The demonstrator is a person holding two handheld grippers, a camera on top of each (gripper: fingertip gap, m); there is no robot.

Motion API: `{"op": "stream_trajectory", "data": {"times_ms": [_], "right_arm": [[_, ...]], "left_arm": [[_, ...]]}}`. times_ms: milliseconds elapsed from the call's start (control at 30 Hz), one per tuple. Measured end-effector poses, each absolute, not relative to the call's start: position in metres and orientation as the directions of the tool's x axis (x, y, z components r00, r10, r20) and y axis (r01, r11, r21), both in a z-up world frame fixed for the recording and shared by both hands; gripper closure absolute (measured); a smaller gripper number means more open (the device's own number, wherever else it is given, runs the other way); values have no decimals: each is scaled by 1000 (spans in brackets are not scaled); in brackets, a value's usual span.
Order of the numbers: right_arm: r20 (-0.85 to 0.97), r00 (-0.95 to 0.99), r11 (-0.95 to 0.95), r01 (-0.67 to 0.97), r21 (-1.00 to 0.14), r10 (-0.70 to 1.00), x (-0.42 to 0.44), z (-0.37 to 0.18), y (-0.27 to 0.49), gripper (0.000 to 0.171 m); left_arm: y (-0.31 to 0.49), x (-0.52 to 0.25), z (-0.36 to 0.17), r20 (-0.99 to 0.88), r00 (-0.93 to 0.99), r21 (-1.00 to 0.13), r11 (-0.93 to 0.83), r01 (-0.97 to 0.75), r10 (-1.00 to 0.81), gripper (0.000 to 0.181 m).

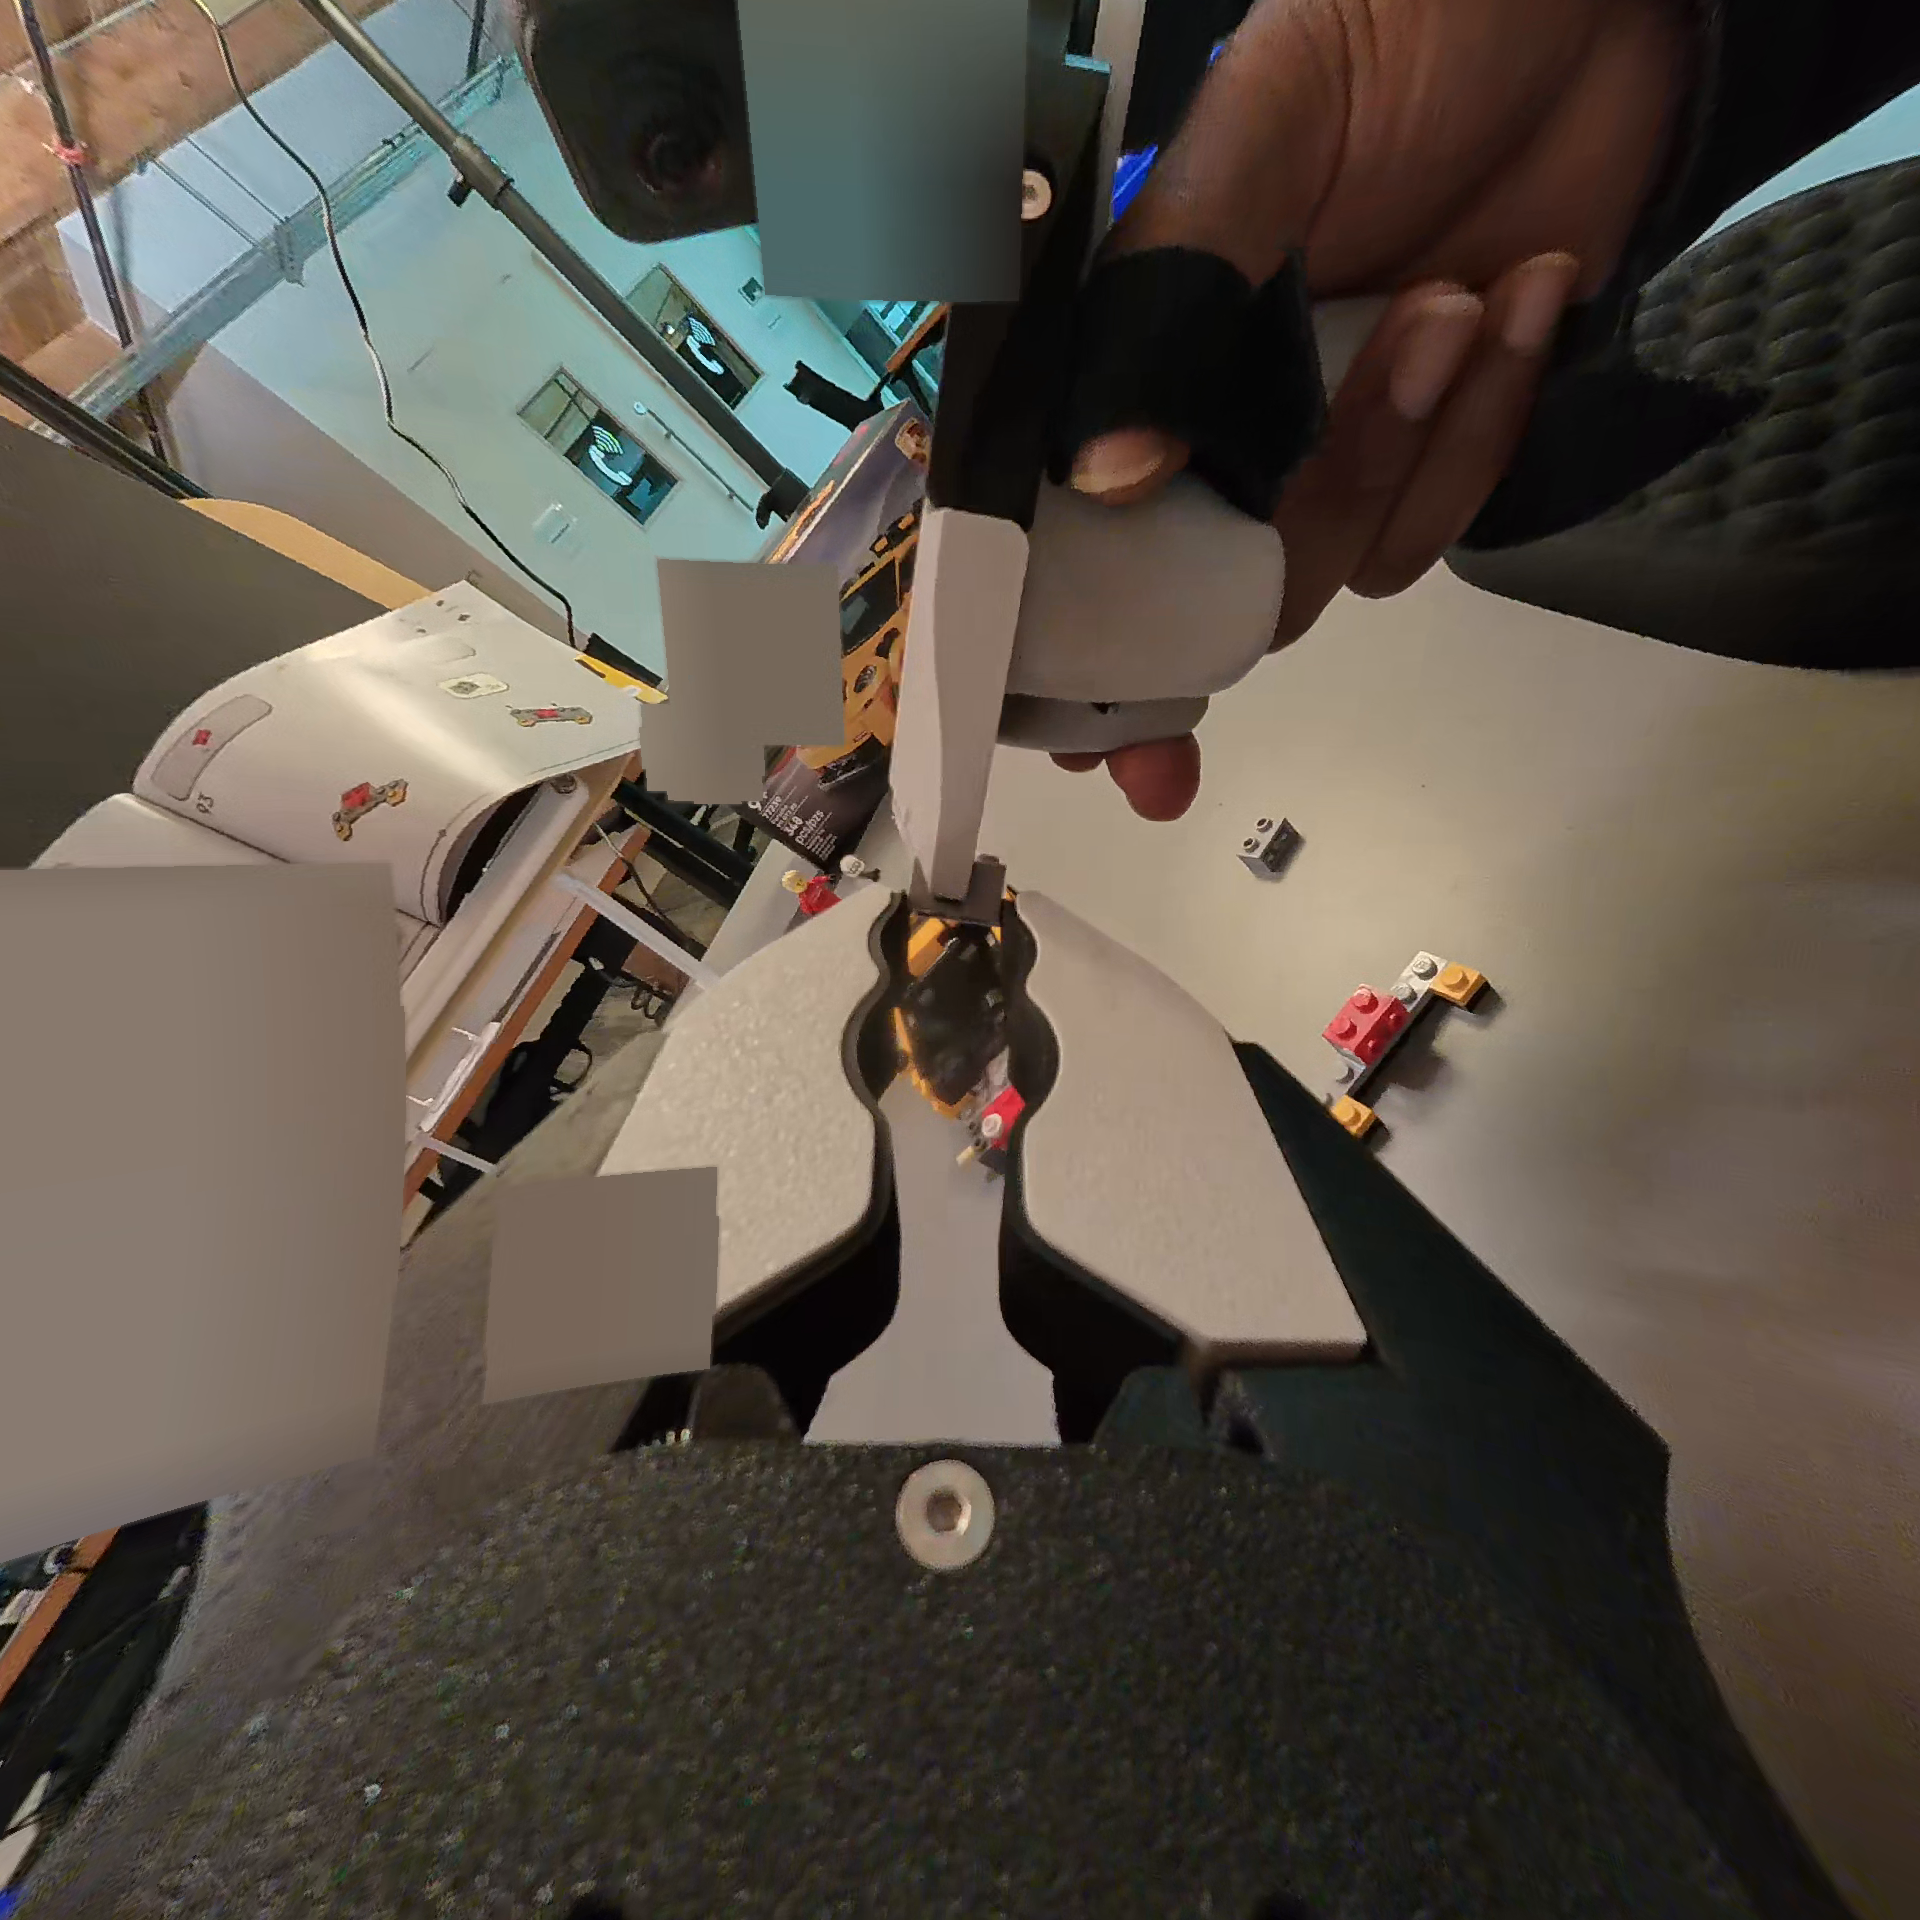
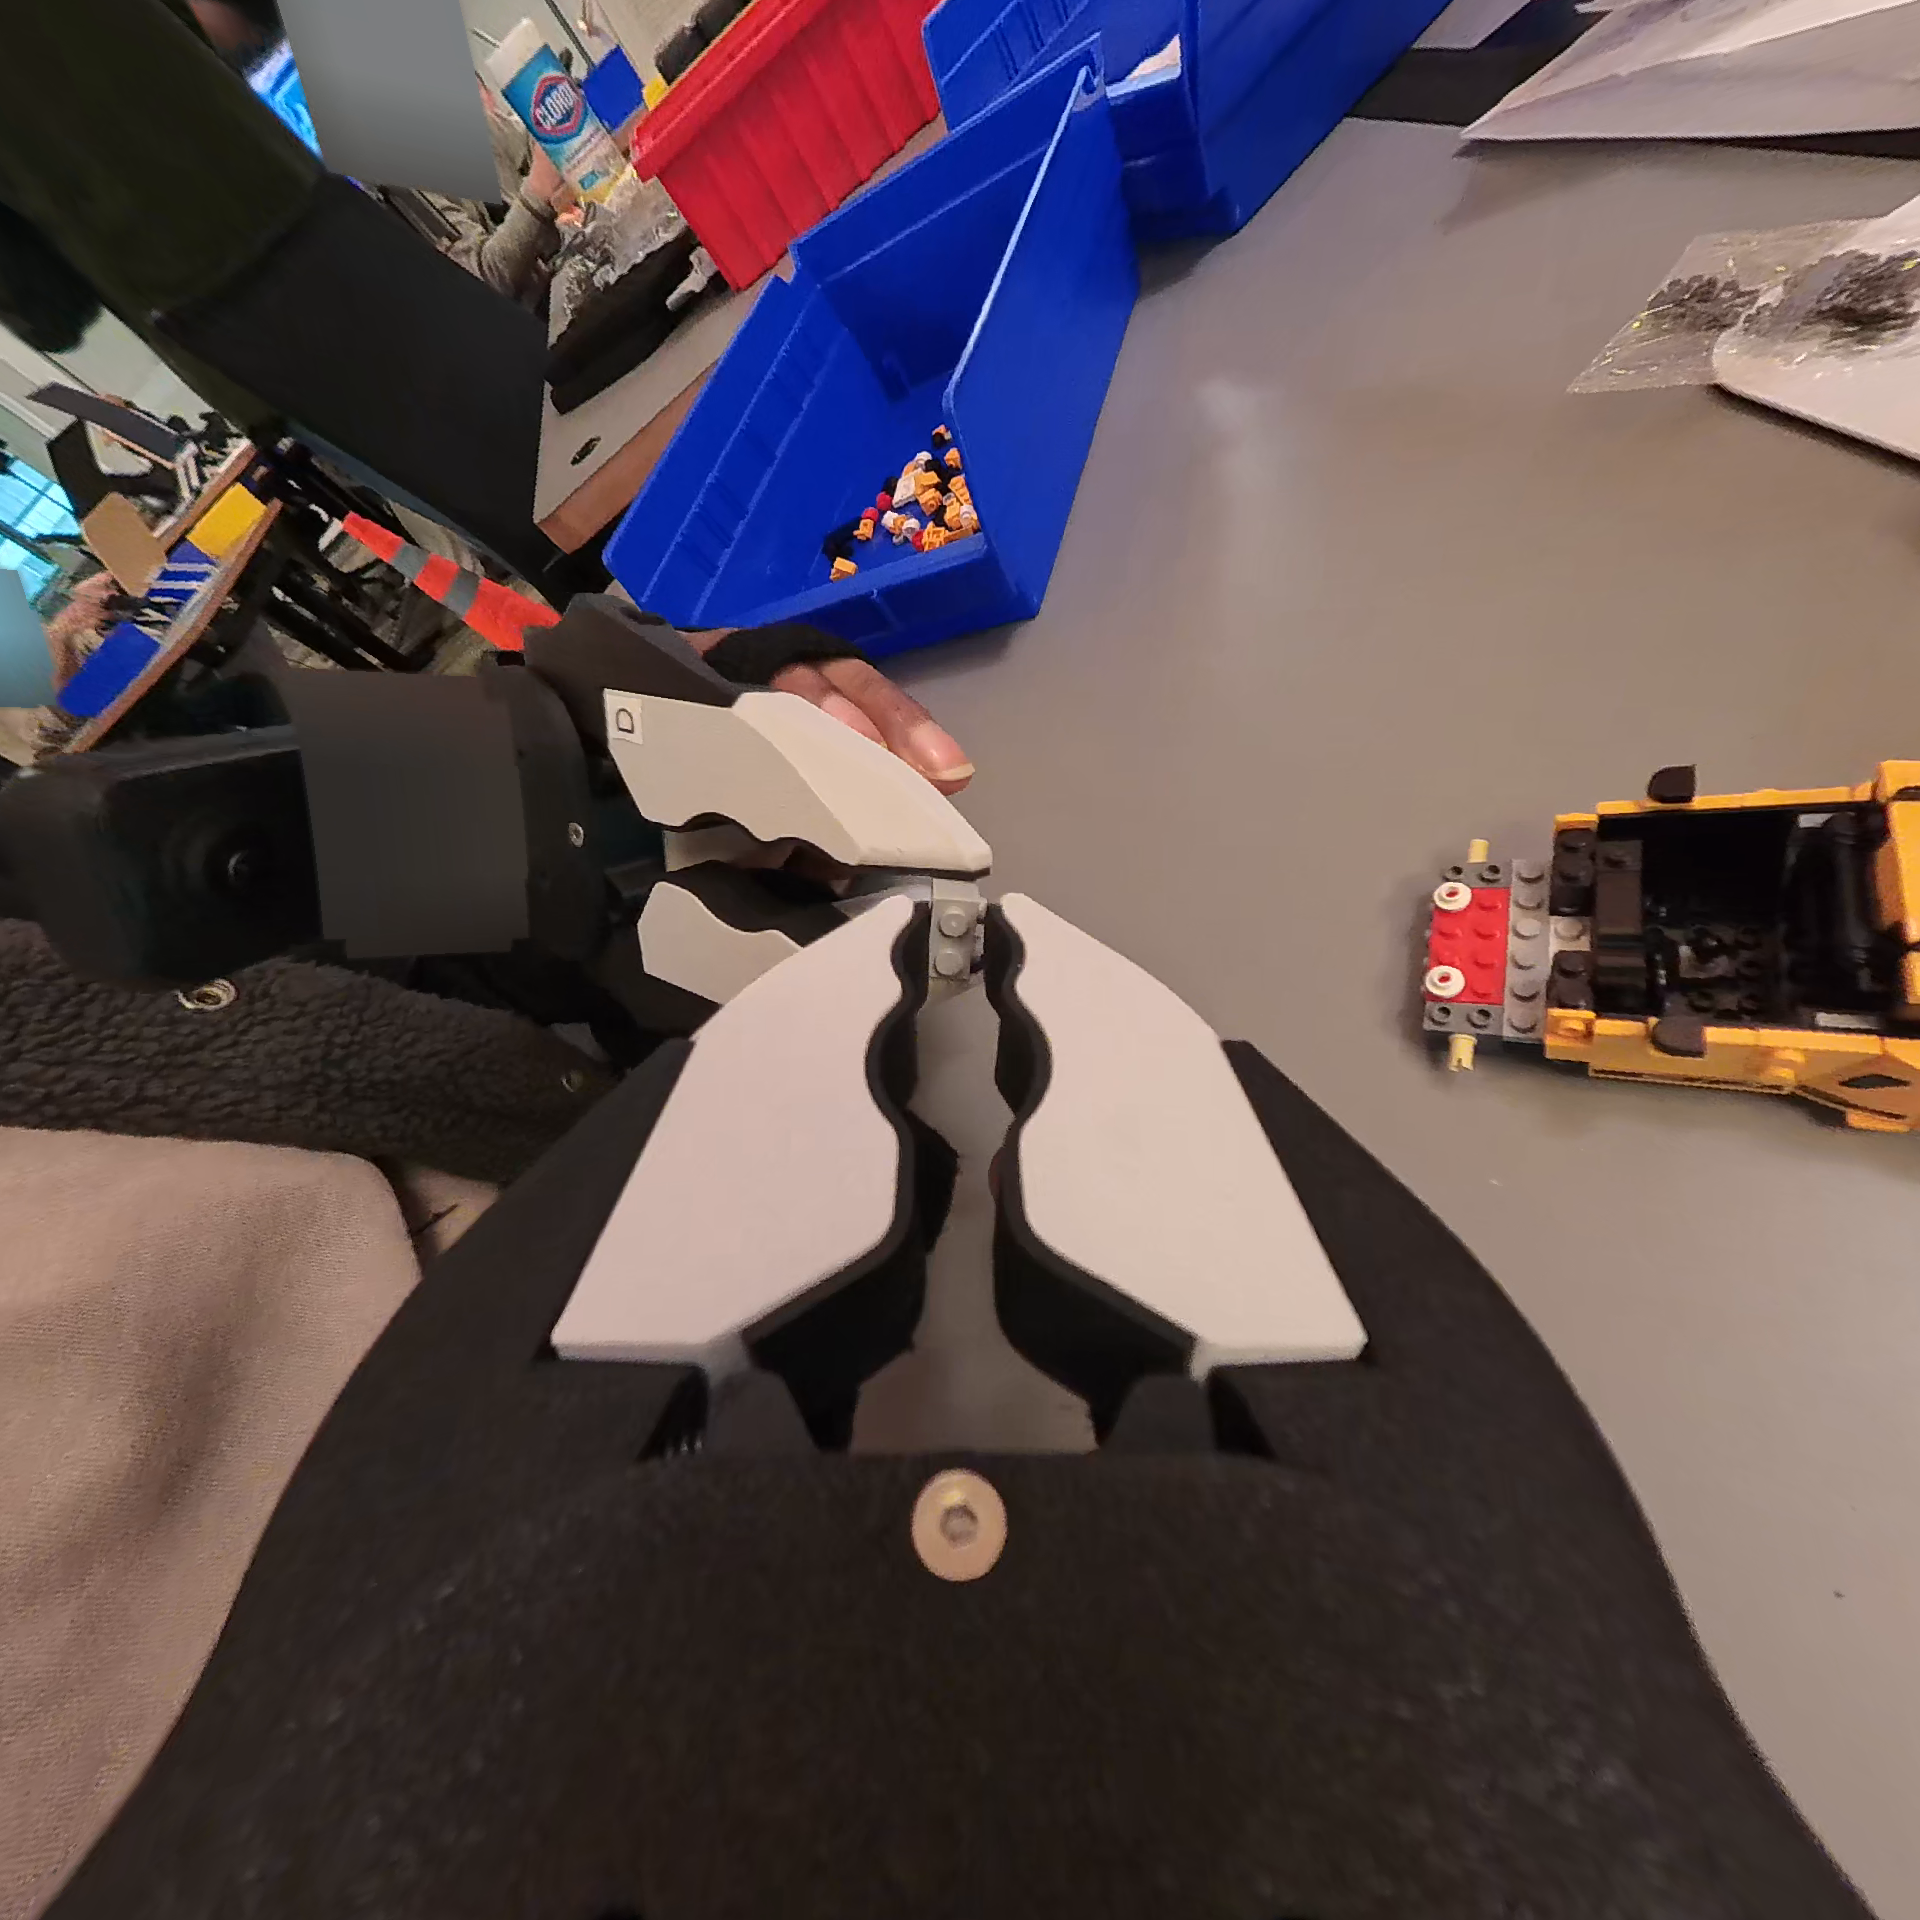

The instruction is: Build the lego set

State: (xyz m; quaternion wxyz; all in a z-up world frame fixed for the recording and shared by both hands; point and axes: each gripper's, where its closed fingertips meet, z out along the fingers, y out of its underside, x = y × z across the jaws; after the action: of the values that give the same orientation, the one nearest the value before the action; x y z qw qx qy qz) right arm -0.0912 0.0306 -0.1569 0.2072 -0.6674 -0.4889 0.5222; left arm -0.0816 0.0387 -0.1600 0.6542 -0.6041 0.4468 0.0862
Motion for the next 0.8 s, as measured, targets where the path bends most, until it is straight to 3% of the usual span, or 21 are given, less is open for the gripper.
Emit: {"op": "stream_trajectory", "data": {"times_ms": [100,300,500,800], "right_arm": [[-457,-8,-403,460,-791,889,-90,-162,34,162],[-321,42,-289,561,-776,946,-81,-178,55,162],[-213,-25,-109,795,-596,977,-73,-218,42,162],[-140,-34,-15,943,-333,989,-71,-251,37,162]], "left_arm": [[40,-80,-166,-626,608,-762,218,-610,-488,165],[44,-92,-176,-331,673,-903,17,-429,-661,160],[40,-106,-218,-142,607,-872,-192,-450,-782,162],[29,-110,-244,-94,547,-834,-235,-499,-832,168]]}}
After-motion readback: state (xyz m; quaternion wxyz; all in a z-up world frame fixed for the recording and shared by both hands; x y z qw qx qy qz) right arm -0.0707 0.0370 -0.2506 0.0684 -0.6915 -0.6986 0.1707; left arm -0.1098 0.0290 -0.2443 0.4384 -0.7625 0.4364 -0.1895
